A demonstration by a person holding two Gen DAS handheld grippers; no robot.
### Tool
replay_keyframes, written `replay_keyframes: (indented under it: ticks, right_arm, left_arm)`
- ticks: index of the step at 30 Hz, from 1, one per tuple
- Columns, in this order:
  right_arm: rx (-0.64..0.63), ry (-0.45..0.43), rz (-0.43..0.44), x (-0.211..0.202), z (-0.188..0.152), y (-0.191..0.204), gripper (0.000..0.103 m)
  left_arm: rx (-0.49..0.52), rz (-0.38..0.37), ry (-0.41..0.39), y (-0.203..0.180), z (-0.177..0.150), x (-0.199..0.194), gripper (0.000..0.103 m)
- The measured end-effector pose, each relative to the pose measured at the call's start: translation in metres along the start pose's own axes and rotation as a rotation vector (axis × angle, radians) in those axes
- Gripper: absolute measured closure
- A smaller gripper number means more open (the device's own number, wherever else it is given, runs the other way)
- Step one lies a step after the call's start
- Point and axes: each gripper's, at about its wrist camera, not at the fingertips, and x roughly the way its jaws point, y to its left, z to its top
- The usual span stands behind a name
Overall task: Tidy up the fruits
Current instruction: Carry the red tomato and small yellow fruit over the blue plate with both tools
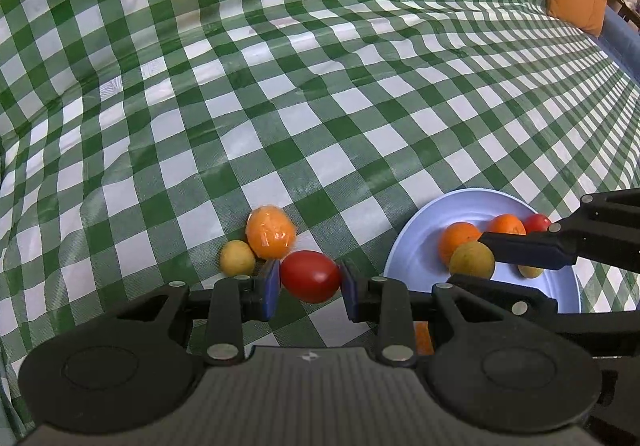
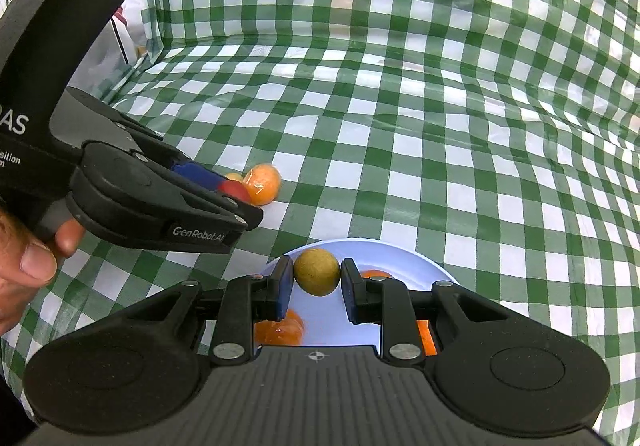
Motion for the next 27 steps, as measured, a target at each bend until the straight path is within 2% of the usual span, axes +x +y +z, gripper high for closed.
replay_keyframes:
  ticks: [27]
  right_arm:
    - [-0.021,0.012,-0.009,0.0048,0.0003,-0.0019,0.076]
  left_arm:
    - [0.001,-0.009,-0.002,-0.0022,0.0,-0.0009,0.068]
